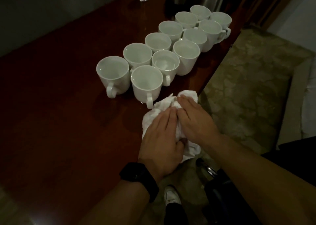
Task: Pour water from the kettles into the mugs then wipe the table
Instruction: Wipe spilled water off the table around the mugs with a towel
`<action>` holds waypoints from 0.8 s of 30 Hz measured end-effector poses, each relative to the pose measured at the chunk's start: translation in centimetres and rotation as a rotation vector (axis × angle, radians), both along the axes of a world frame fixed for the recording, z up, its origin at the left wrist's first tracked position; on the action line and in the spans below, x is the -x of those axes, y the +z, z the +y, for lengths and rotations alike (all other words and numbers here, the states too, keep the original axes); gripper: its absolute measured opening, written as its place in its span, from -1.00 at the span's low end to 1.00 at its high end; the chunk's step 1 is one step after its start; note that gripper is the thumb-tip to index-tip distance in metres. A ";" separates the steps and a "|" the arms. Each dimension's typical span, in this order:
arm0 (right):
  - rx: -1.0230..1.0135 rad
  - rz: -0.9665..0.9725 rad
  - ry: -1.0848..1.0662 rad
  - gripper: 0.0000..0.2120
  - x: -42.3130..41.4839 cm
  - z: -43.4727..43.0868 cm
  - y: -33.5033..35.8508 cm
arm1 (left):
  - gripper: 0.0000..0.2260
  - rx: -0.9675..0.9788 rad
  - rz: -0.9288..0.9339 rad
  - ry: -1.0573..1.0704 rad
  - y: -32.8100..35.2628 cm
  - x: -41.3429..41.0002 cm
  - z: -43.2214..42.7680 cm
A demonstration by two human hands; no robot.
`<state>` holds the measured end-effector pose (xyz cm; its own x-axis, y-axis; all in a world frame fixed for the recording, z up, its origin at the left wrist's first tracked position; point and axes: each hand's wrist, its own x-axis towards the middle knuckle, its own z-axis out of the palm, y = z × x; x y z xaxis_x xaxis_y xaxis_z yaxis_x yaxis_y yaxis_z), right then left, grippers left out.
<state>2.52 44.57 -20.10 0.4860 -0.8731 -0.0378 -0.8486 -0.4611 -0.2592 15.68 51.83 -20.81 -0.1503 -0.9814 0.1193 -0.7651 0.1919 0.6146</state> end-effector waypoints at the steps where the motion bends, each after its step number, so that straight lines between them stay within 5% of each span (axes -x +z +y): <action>1: 0.054 0.040 0.017 -0.66 -0.2 0.3 0.0 | -0.28 0.006 0.002 -0.012 -0.1 -0.3 0.2; 4: 0.126 0.015 -0.027 -0.62 -0.9 1.1 0.5 | -0.30 -0.007 0.014 -0.030 -0.1 -1.2 0.9; 8: -0.030 -0.058 -0.057 -0.64 -1.0 1.8 1.4 | -0.37 -0.033 0.052 -0.047 0.5 -1.7 1.3; 13: 0.058 0.074 0.034 -0.68 -1.0 1.1 1.2 | -0.39 -0.033 0.046 -0.013 0.5 -1.3 1.0; 17: -0.162 -0.111 -0.343 -0.31 -0.8 0.1 1.1 | -0.40 -0.050 0.028 0.040 0.0 -0.8 0.9; 24: -0.233 -0.071 -0.299 -0.60 0.6 -4.7 2.4 | -0.42 -0.061 -0.006 0.145 0.2 1.4 -1.0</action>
<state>1.94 39.83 -17.70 0.2199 -0.9487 -0.2273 -0.9130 -0.1181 -0.3906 14.30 50.86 -20.59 -0.0068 -0.9983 0.0587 -0.7855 0.0416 0.6174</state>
